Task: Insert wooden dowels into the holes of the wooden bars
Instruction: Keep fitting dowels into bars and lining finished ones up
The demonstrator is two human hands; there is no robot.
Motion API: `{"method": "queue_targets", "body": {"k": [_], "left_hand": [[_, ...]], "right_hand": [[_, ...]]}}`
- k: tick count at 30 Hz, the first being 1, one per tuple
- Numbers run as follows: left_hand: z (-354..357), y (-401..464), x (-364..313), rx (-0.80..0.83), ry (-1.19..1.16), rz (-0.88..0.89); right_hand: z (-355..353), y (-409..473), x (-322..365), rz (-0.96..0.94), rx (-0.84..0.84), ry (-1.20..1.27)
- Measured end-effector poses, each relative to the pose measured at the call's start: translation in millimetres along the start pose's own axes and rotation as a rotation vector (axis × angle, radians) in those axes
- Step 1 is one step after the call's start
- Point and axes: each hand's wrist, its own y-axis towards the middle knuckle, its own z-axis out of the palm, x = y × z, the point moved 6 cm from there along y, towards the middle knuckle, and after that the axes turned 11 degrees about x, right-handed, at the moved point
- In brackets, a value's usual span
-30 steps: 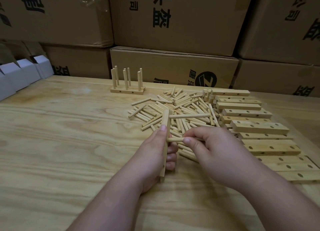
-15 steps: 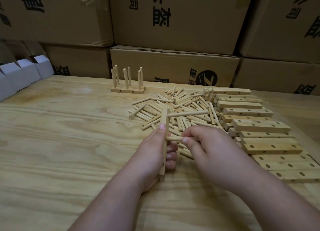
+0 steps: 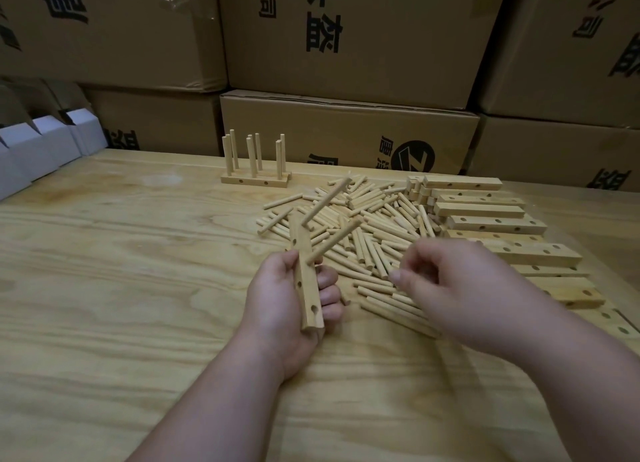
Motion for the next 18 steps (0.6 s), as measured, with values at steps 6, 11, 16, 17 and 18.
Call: {"method": "queue_targets", "body": {"k": [6,11,16,17,18], "left_hand": [[2,-1,1,0.042,0.053,-0.004],[4,-2,2,0.059,0.121,0.004],[4,0,1,0.038,0.194,0.060],[4,0,1,0.035,0.217,0.069],[4,0,1,0.032,0.237,0.078]], "right_hand": [[27,5,-16,0.163,0.214,-0.317],[24,4,-13,0.116,0.209,-0.300],[8,-3,7,-0.047,0.172,-0.053],[6,-5,11,-0.085,0.171,-0.022],[6,-6,14,-0.119,0.178,0.003]]}}
